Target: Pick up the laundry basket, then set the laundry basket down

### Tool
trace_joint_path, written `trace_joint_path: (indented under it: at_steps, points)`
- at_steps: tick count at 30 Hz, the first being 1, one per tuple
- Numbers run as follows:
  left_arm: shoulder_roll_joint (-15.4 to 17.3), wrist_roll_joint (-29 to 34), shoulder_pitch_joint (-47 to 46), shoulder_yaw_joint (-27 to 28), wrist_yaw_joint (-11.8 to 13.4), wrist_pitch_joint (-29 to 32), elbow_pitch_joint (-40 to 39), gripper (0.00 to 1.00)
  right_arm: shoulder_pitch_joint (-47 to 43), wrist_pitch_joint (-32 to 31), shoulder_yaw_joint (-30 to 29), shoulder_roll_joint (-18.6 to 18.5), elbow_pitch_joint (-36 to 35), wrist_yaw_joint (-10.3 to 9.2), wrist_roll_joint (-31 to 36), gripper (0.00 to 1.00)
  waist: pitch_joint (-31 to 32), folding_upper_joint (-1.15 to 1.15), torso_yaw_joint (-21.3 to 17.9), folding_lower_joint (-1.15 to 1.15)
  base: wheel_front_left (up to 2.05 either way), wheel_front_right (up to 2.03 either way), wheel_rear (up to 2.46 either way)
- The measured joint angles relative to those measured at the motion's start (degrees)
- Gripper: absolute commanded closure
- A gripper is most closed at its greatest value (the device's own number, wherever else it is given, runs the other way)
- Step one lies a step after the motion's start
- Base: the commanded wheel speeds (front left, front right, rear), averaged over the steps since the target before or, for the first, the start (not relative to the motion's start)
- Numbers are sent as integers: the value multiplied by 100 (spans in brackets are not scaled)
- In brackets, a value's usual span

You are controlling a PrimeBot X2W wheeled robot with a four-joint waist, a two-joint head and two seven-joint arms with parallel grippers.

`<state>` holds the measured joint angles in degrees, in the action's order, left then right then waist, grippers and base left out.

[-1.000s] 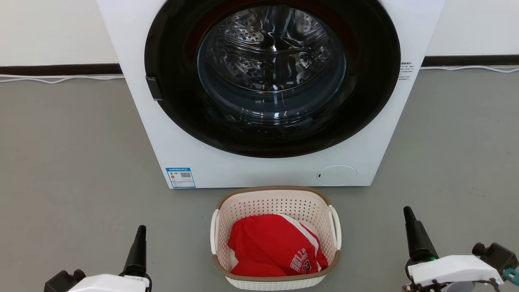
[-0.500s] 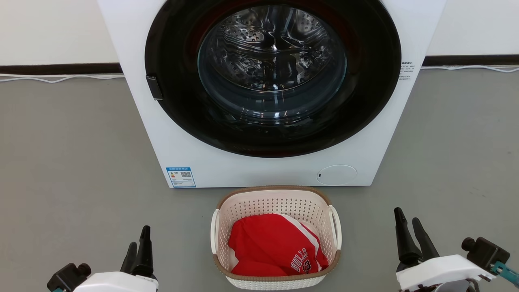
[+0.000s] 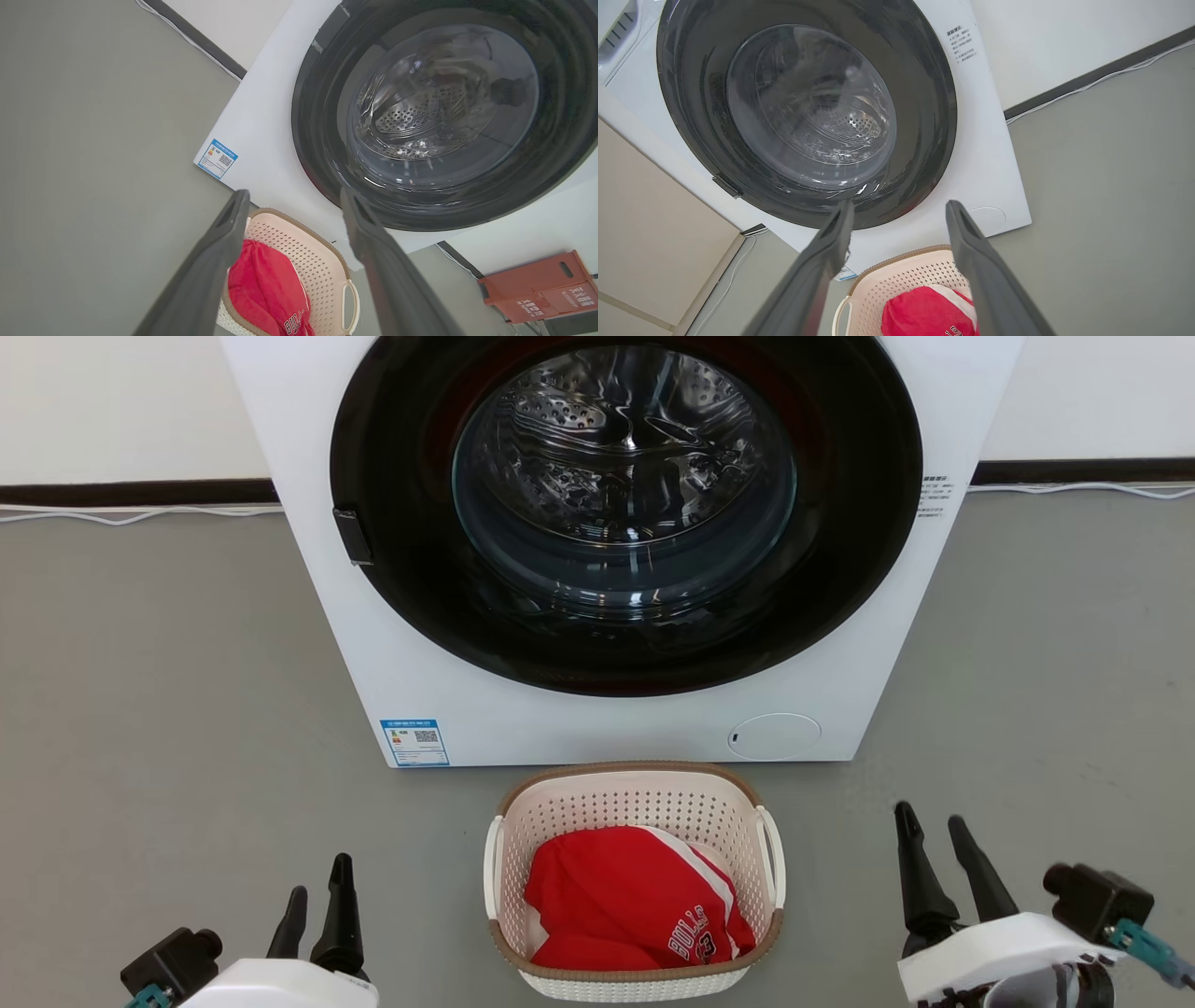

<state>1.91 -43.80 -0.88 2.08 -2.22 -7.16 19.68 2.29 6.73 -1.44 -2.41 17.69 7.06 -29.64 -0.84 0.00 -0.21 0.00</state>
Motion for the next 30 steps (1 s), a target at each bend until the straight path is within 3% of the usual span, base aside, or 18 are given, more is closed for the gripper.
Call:
trace_joint_path:
  at_steps: [30]
  points:
    - [15, 2128, -102, -23, 212, -505, 21, 0, 53, 515, 24, -18, 325, 2, 2339, 0, -19, 0, -57, 0, 0, 0, 0]
